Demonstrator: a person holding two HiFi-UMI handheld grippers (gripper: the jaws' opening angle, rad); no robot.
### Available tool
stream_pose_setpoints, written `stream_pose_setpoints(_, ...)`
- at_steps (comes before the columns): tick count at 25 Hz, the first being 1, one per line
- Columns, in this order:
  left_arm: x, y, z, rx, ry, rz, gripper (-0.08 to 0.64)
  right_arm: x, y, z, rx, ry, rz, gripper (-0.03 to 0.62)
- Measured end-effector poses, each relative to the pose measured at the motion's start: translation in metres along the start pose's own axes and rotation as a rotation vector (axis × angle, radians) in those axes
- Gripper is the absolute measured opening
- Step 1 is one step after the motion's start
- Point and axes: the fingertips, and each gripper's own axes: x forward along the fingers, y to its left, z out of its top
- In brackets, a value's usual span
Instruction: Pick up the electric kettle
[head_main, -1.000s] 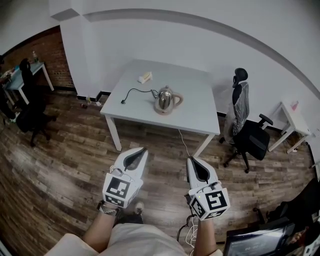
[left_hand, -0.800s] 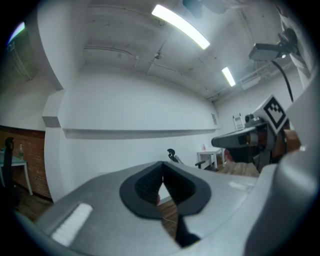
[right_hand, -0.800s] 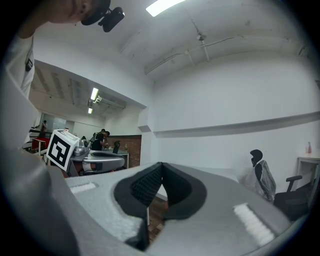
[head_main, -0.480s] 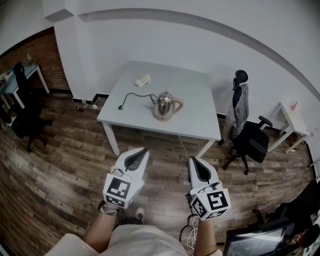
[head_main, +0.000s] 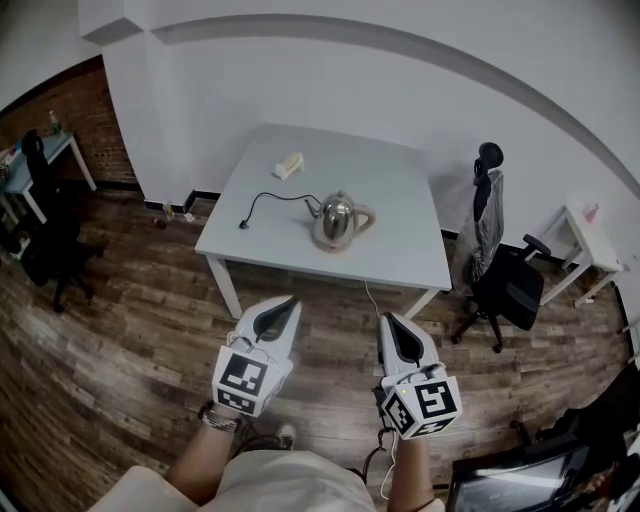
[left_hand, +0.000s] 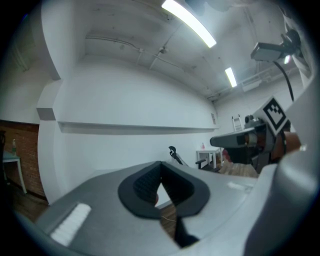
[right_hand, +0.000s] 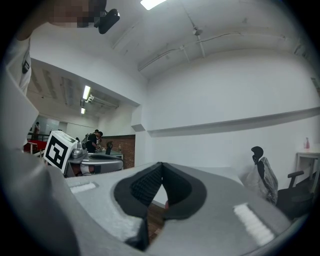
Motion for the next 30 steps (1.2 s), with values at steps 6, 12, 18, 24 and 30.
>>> stream_pose_setpoints(6,0.017,0.018,-0.003,-0.002,-0.001,-0.023,-0.014,0.025,-0.003,-0.003,0.004,0.007,-0.013,0.003)
stream_pose_setpoints(12,0.027,0.035,-0.004,-0.032,-0.028,-0.015,-0.007,0.039,-0.005,-0.006,0.004,0.016,-0.026,0.003)
stream_pose_setpoints(18,0.035,0.044,-0.009,-0.078,-0.025,-0.011,0.008,0.043,-0.013,-0.008,0.01,0.031,-0.042,0.003)
stream_pose_setpoints(24,0.039,0.047,-0.009,-0.077,-0.027,-0.009,0.008,0.05,-0.018,-0.011,0.02,0.035,-0.042,0.003)
stream_pose_setpoints(30,0.05,0.061,-0.008,-0.085,-0.024,0.011,0.008,0.07,-0.024,-0.013,0.027,0.034,-0.027,0.003)
